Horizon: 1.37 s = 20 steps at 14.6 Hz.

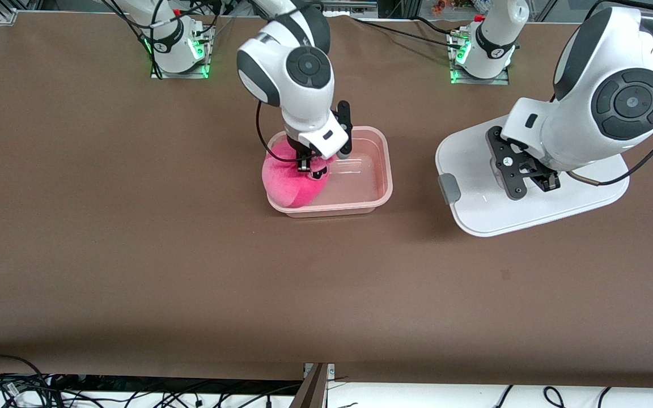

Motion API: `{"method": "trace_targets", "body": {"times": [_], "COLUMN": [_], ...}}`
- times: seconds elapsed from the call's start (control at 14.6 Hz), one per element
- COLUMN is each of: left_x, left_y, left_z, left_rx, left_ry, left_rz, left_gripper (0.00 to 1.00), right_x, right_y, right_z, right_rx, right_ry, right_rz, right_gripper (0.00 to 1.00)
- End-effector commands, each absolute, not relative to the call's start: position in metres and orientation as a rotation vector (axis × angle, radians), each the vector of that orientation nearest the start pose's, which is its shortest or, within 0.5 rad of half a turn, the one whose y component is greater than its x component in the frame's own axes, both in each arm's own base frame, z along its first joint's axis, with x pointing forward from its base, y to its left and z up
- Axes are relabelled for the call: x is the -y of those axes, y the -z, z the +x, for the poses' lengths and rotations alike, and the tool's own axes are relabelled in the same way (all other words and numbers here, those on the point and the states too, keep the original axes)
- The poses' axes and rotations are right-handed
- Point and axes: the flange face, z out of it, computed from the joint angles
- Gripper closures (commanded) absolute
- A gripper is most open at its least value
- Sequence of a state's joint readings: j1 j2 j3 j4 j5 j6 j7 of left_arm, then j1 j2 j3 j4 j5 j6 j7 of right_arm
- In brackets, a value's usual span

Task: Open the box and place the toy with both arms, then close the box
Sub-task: 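Carry the pink toy with the right gripper into the pink box, then open the right gripper to release the toy and lift away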

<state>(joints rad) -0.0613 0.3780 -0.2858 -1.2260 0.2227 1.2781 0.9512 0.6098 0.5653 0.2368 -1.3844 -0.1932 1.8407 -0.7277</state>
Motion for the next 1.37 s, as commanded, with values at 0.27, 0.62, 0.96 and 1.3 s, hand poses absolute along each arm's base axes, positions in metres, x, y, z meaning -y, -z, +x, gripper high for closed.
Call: {"method": "trace_targets", "body": {"times": [0.27,0.62,0.96,1.3], "left_x": [0.153,0.153,0.152,0.157], "left_y": [-0.549,-0.548,-0.548,-0.548], "left_z": [0.606,0.605,0.605,0.604], "left_rx": [-1.847,-1.848,-1.847,-1.856], "left_ry": [-0.525,-0.532,-0.532,-0.531], "left_rz": [-2.454,-2.456,-2.455,-2.450], "left_gripper": [1.00,1.00,1.00,1.00], "right_x": [-0.516,-0.538,-0.532,-0.552], "right_y": [-0.319,-0.323,-0.295,-0.296], "right_z": [0.494,0.469,0.482,0.481], "right_rx": [-2.127,-2.056,-2.059,-1.949], "right_ry": [0.128,0.120,0.134,-0.033], "right_rz": [2.163,2.221,2.194,2.350], "right_gripper": [1.00,1.00,0.78,0.00]}}
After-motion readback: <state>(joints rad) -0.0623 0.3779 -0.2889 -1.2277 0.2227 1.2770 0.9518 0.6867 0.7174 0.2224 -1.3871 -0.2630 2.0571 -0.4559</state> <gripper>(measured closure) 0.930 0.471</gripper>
